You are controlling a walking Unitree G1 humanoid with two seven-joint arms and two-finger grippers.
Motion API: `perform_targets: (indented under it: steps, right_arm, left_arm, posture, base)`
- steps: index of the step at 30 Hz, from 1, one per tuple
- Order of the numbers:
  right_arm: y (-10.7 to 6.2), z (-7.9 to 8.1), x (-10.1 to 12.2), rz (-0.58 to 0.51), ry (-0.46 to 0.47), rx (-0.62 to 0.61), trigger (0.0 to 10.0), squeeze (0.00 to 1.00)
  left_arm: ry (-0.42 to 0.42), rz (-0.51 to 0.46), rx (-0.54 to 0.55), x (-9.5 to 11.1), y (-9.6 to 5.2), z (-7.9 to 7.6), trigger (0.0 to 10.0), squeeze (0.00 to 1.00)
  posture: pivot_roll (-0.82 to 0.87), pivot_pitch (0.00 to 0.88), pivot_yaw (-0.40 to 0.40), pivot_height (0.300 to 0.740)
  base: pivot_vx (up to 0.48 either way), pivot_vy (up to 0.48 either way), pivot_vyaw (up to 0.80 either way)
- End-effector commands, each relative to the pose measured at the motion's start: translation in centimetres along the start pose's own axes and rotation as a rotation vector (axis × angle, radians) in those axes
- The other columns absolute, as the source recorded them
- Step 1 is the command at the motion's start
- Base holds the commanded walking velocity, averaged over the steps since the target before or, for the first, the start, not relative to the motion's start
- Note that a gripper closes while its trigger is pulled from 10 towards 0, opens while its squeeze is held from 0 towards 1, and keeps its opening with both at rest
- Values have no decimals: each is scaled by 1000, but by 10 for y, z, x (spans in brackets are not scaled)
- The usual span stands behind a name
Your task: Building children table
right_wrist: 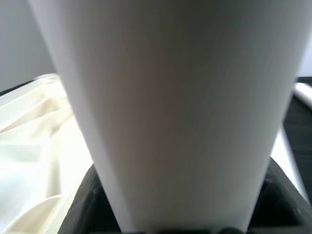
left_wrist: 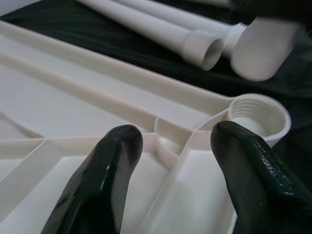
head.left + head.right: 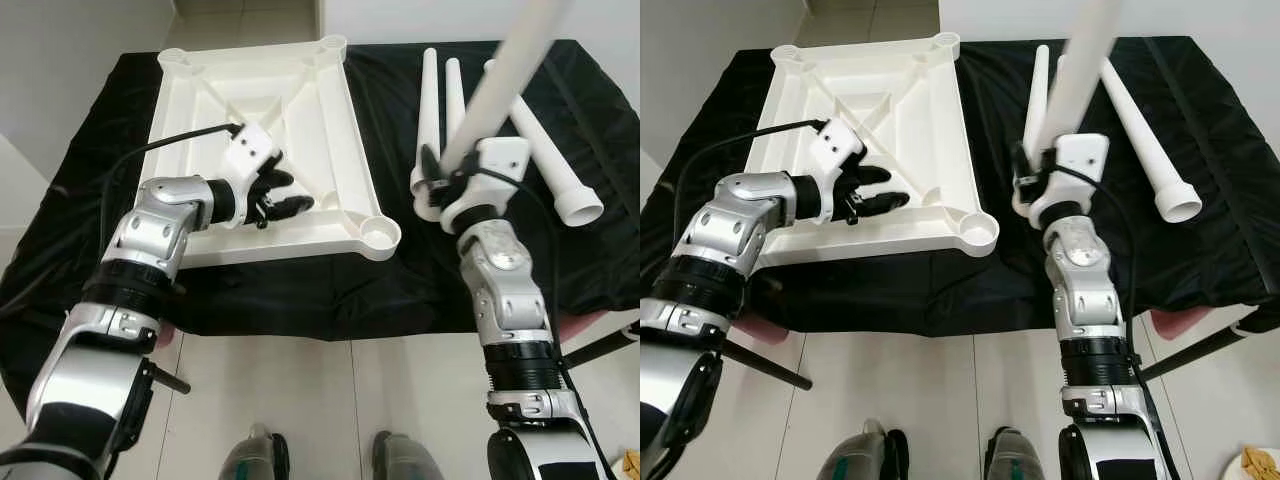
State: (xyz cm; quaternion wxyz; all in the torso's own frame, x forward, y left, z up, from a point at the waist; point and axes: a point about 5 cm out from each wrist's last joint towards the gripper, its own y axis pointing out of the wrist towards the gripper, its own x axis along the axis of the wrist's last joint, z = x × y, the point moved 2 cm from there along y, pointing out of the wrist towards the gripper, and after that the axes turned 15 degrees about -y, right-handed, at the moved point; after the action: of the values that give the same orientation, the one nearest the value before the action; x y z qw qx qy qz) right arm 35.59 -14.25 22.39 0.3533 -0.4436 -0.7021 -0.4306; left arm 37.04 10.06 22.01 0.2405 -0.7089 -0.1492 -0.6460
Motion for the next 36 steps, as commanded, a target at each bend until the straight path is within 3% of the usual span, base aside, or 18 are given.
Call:
perform_targets:
  steps: [1,11,16,36]
  right_arm:
    - [2,5,4,-31,8,33,10000,0]
    - [8,12,20,-83,80,125,10000,0]
    - [5,20,21,-61,45,195,10000,0]
    - [-7,25,-8,64,54,272,10000,0]
  left_arm:
    - [-9,-44,69,1,-5,5,10000,0]
    - [-43,-94,54,-1,-2,-7,10000,0]
    - [-33,-86,58,-5,-3,-10,10000,0]
    - [-25,-51,24,-14,-10,-28,10000,0]
  posture:
    - [-28,69,89,740]
    - [-15,77,71,740]
    - [-13,86,71,740]
    - [-10,116,66,740]
  base:
    - [0,0,0]
    - [0,0,0]
    - [0,0,0]
    - [0,0,0]
